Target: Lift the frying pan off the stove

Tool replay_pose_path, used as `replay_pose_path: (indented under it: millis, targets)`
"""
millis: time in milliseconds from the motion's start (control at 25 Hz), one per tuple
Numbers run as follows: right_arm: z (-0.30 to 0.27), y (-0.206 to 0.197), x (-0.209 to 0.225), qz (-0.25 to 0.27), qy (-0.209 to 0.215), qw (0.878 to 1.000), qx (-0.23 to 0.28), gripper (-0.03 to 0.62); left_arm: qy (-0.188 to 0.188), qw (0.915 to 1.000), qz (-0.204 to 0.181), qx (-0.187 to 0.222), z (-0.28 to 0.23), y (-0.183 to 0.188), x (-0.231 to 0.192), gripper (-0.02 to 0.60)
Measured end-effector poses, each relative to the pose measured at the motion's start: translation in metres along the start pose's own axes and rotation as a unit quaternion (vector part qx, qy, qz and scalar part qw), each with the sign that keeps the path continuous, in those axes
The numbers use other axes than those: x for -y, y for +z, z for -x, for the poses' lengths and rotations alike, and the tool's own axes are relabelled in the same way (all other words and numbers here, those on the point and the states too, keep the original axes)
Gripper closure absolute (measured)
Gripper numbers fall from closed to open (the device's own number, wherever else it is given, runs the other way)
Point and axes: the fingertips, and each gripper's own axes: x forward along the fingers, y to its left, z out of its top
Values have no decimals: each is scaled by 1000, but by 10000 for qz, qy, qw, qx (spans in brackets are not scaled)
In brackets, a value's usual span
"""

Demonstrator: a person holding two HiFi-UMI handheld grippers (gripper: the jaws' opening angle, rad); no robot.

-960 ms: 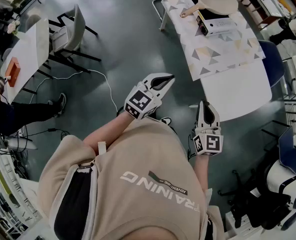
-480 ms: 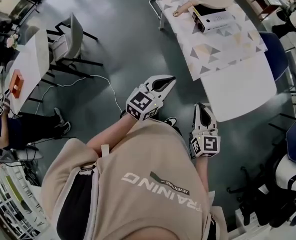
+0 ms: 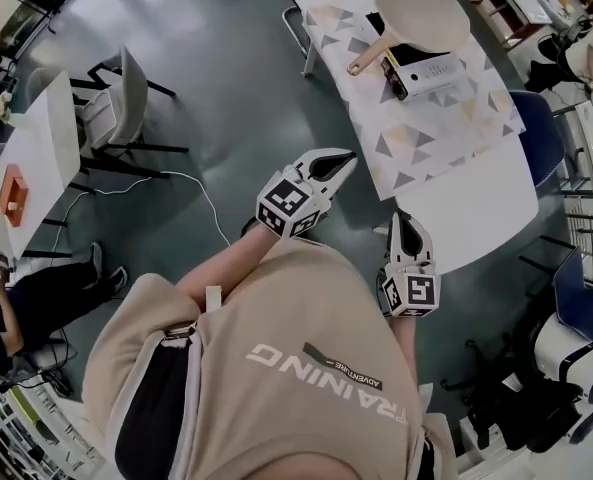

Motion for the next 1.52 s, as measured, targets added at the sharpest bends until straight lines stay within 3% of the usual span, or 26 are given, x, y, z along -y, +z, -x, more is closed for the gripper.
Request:
replay_pose_path:
  millis: [320, 520, 720, 1000, 1160, 1320, 1520]
  targets:
    - [-90, 38, 1, -87, -325, 9993, 145, 589, -111, 9999, -125, -10, -2, 20, -92, 580]
    - [-133, 47, -11, 21, -185, 9998, -4, 589, -152, 9999, -15, 30, -6, 29, -124, 580]
    - [-164, 38, -13, 1, 51, 9997, -248, 589, -19, 9996, 206, -199, -11, 10, -146, 580]
    - [-217, 29, 29, -252, 245, 9991, -249, 589, 237, 9987, 182, -402, -42, 15, -175, 580]
    - [-255, 53, 65, -320, 510, 9982, 4, 589, 381, 9975, 369, -460, -77, 30, -197, 580]
    - [-283, 80, 108, -311, 472, 9981, 233, 589, 404, 9962, 518, -567, -121, 45, -219, 580]
    - [-300, 76, 127, 372, 575, 9976, 41, 589, 402, 9935, 877, -612, -172, 56, -246, 580]
